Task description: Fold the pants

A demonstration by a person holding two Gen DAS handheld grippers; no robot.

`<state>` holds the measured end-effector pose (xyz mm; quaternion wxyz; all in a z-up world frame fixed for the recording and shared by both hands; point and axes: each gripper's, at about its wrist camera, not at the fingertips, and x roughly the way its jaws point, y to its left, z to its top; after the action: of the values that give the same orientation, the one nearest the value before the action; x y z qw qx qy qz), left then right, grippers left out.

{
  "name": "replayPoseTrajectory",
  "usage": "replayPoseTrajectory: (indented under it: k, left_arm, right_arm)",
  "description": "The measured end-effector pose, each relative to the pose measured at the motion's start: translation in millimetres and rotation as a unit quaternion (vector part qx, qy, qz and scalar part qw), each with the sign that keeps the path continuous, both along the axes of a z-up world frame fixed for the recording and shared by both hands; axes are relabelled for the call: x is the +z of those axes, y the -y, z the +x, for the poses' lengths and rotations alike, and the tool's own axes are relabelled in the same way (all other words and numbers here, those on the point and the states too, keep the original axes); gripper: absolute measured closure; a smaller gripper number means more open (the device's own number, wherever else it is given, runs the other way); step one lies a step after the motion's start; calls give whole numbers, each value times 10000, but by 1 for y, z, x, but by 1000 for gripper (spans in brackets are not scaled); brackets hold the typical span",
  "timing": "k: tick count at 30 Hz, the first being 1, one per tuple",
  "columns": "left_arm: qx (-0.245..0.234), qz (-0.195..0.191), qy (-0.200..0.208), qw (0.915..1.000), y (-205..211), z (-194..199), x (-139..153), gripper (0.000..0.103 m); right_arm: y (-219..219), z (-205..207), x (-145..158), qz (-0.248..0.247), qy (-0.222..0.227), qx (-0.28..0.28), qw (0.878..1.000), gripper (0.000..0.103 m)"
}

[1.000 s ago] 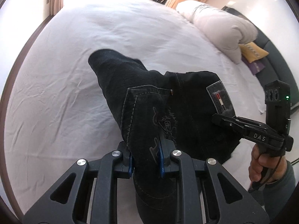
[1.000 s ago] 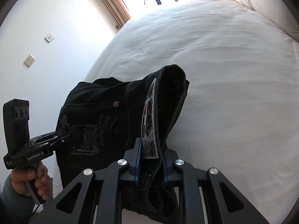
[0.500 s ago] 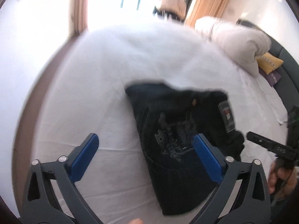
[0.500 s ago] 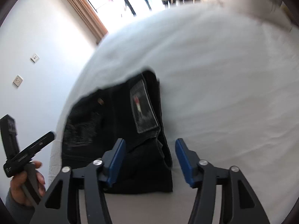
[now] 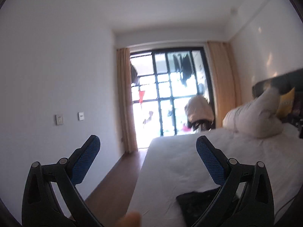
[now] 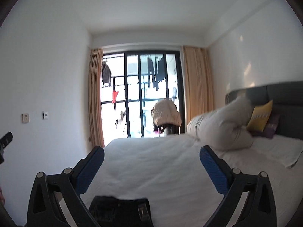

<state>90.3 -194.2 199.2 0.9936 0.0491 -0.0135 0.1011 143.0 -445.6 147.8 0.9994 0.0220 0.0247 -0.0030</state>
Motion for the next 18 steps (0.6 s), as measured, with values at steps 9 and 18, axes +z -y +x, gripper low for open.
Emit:
replayPoseTrajectory:
  k: [9, 18]
  left_arm:
    - [158, -208, -785, 9966, -8, -13, 22, 0]
    - [56, -1056, -2876, 9519, 1, 38, -70, 0]
  right_arm:
    - [4, -35, 39, 331, -312, 114, 9989, 0]
    - [2, -21, -12, 401, -1616, -110, 9860, 0]
